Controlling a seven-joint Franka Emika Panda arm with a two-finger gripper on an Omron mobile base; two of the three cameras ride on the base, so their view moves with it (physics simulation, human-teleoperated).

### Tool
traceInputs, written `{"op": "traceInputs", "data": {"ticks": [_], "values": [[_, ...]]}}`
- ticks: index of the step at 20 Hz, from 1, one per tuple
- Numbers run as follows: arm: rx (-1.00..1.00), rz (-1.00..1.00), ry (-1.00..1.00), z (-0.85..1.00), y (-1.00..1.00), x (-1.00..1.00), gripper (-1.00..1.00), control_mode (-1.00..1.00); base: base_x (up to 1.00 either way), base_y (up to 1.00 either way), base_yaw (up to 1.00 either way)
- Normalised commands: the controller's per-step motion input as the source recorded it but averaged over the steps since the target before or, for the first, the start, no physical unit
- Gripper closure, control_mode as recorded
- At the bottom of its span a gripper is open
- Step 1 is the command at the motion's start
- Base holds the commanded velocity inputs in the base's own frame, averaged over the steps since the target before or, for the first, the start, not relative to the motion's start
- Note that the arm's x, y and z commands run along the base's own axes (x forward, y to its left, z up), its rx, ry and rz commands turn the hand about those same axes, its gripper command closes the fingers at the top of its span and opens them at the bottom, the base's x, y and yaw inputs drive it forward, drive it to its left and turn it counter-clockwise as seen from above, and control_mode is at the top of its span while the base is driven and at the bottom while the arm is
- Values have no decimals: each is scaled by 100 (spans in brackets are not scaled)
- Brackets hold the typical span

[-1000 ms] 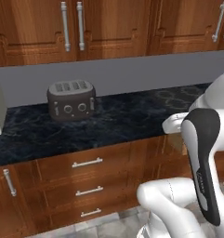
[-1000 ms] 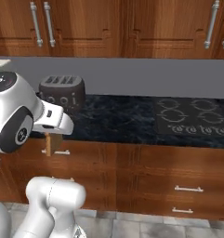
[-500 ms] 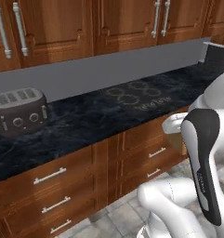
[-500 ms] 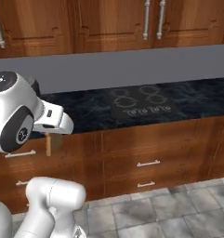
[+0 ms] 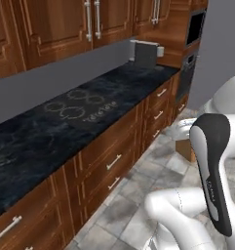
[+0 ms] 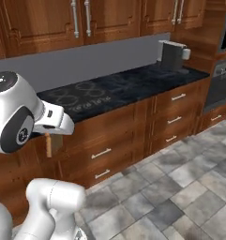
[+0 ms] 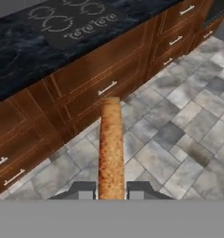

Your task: Start the toaster. Once the lever pops up, take the bread to the plate on the dining counter.

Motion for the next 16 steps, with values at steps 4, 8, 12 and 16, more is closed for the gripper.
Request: {"op": "traceInputs", "data": {"ticks": [4, 8, 12, 16], "values": [[0, 0, 0, 0, 0, 0, 100, 100, -1, -1, -74], [0, 0, 0, 0, 0, 0, 100, 100, 0, 0, -82], [0, 0, 0, 0, 0, 0, 100, 100, 0, 0, -87], [0, 0, 0, 0, 0, 0, 100, 100, 0, 0, -90]]}}
